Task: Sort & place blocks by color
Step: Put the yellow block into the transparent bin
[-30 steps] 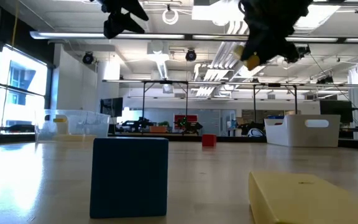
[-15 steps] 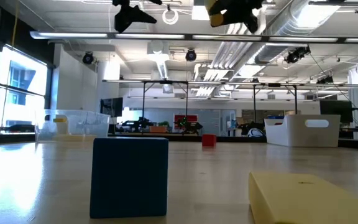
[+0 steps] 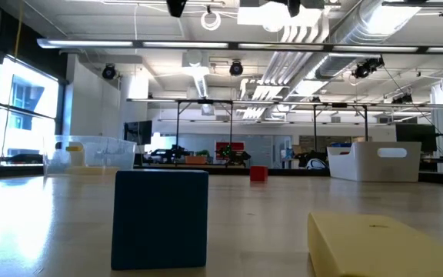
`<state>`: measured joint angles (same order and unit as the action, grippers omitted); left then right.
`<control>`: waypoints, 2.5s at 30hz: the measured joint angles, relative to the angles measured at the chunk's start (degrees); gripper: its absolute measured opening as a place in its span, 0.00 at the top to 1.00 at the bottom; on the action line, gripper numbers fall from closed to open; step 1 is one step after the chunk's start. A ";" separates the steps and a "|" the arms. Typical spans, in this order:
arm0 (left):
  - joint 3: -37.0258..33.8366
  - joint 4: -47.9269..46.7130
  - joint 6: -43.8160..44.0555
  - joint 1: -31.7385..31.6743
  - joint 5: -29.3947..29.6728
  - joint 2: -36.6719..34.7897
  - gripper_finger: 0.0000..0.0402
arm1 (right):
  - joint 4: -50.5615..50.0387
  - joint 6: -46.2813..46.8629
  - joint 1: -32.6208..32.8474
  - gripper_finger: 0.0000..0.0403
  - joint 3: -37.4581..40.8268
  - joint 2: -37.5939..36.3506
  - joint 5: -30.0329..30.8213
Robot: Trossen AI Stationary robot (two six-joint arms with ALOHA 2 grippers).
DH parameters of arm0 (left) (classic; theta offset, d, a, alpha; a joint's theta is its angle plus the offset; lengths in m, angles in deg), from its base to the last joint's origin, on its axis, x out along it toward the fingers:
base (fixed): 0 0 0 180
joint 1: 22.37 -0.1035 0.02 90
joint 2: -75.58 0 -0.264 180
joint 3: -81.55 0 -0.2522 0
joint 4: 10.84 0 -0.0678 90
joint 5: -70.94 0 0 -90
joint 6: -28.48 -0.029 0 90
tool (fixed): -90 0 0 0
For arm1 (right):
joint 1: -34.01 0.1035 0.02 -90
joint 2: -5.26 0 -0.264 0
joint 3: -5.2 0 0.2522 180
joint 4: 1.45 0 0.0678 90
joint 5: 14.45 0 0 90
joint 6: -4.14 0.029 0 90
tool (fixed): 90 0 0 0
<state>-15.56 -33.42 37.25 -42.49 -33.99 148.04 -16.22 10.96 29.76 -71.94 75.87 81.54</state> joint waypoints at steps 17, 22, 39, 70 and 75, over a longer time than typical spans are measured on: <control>0.00 14.82 1.53 0.04 -0.12 8.09 0.43 | 1.37 -0.69 0.00 0.75 0.20 2.63 -3.40; -0.02 14.92 1.51 0.04 -0.12 8.66 0.42 | 3.52 0.05 -0.22 0.75 0.20 4.73 -3.47; 0.00 10.51 0.96 -0.52 1.26 8.79 0.70 | 5.88 1.96 -2.83 0.75 0.20 6.69 -5.98; 0.02 -42.32 7.27 -4.61 34.85 7.72 0.73 | -4.81 2.28 -6.69 0.41 0.24 6.67 2.01; 0.02 -51.82 15.98 -8.07 35.23 7.72 0.72 | -6.99 4.79 -8.25 0.41 0.24 6.67 1.98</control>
<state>-15.54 -85.23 53.23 -50.55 1.24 155.76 -23.21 15.76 21.51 -71.69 82.53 83.52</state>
